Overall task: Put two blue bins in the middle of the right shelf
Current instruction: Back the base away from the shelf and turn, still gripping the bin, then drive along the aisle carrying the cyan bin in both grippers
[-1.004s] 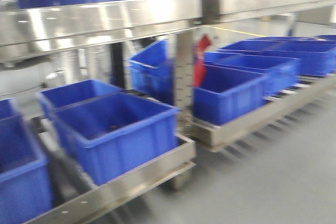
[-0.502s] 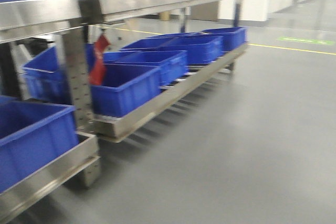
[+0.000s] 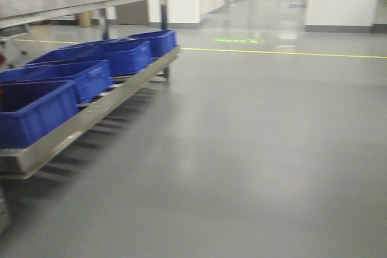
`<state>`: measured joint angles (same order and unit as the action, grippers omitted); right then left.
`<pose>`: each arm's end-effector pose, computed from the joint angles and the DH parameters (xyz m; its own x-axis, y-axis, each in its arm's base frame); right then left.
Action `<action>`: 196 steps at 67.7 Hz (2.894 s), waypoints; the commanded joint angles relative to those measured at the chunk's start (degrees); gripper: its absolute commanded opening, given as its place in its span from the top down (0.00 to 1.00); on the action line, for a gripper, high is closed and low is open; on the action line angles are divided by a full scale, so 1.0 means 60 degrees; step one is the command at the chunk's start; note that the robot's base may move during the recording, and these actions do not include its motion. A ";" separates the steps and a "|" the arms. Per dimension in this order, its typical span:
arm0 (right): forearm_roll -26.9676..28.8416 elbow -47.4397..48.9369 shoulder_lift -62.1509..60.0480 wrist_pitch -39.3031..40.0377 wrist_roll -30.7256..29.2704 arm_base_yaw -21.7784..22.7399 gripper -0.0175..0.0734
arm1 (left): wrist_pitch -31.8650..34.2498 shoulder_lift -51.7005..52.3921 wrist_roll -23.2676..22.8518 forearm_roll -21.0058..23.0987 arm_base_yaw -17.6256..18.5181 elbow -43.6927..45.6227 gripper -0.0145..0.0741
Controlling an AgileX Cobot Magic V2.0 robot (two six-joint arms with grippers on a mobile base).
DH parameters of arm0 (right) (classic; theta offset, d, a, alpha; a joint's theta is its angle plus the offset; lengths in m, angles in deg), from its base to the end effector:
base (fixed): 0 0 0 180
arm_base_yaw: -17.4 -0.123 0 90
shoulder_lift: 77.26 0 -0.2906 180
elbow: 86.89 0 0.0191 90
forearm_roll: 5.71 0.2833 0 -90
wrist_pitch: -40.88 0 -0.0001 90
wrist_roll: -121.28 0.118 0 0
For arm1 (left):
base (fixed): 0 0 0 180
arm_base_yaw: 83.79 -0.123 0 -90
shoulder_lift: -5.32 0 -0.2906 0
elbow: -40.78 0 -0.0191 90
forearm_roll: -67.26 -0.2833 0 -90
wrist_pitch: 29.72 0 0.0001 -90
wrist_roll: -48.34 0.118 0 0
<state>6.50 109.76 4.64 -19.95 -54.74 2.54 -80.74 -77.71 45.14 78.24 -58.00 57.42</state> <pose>0.2870 0.0987 0.4792 -0.6220 0.0115 -0.7829 -0.2938 0.9234 0.2470 0.2812 -0.1553 0.4895 -0.4977 0.0468 -0.8661 0.4687 0.8547 -0.2232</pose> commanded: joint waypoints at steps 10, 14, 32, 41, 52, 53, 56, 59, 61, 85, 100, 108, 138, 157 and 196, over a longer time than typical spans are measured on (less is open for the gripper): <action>-0.0455 0.0105 -0.0051 0.0580 -0.0078 0.0081 0.98 | 0.0740 0.0302 0.0006 0.0468 0.0038 0.0178 0.96; -0.0455 0.0105 -0.0051 0.0580 -0.0078 0.0081 0.98 | 0.0740 0.0302 0.0006 0.0468 0.0038 0.0178 0.96; -0.0455 0.0105 -0.0051 0.0580 -0.0078 0.0081 0.98 | 0.0740 0.0302 0.0006 0.0468 0.0038 0.0178 0.96; -0.0455 0.0105 -0.0051 0.0580 -0.0078 0.0081 0.98 | 0.0740 0.0302 0.0006 0.0468 0.0038 0.0178 0.96; -0.0455 0.0105 -0.0051 0.0580 -0.0078 0.0081 0.98 | 0.0740 0.0302 0.0006 0.0468 0.0038 0.0178 0.96; -0.0455 0.0105 -0.0051 0.0580 -0.0078 0.0081 0.98 | 0.0740 0.0302 0.0006 0.0468 0.0038 0.0178 0.96; -0.0455 0.0105 -0.0051 0.0580 -0.0078 0.0081 0.98 | 0.0740 0.0302 0.0006 0.0468 0.0038 0.0178 0.96; -0.0455 0.0105 -0.0051 0.0580 -0.0078 0.0081 0.98 | 0.0740 0.0302 0.0006 0.0468 0.0038 0.0178 0.96; -0.0455 0.0105 -0.0051 0.0580 -0.0078 0.0081 0.98 | 0.0740 0.0302 0.0006 0.0468 0.0038 0.0178 0.96; -0.0455 0.0105 -0.0051 0.0580 -0.0078 0.0081 0.98 | 0.0740 0.0302 0.0006 0.0468 0.0038 0.0178 0.96; -0.0455 0.0105 -0.0051 0.0580 -0.0078 0.0081 0.98 | 0.0740 0.0302 0.0006 0.0468 0.0038 0.0178 0.96; -0.0455 0.0105 -0.0051 0.0580 -0.0078 0.0081 0.98 | 0.0740 0.0302 0.0006 0.0468 0.0038 0.0178 0.96; -0.0455 0.0105 -0.0051 0.0580 -0.0078 0.0081 0.98 | 0.0740 0.0302 0.0006 0.0468 0.0038 0.0178 0.96; -0.0455 0.0105 -0.0051 0.0580 -0.0078 0.0081 0.98 | 0.0740 0.0302 0.0006 0.0468 0.0038 0.0178 0.96; -0.0455 0.0105 -0.0051 0.0580 -0.0078 0.0081 0.98 | 0.0740 0.0302 0.0006 0.0468 0.0038 0.0178 0.96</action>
<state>6.50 109.78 4.64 -20.28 -54.74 2.54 -80.74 -77.71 45.14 78.24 -58.00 57.42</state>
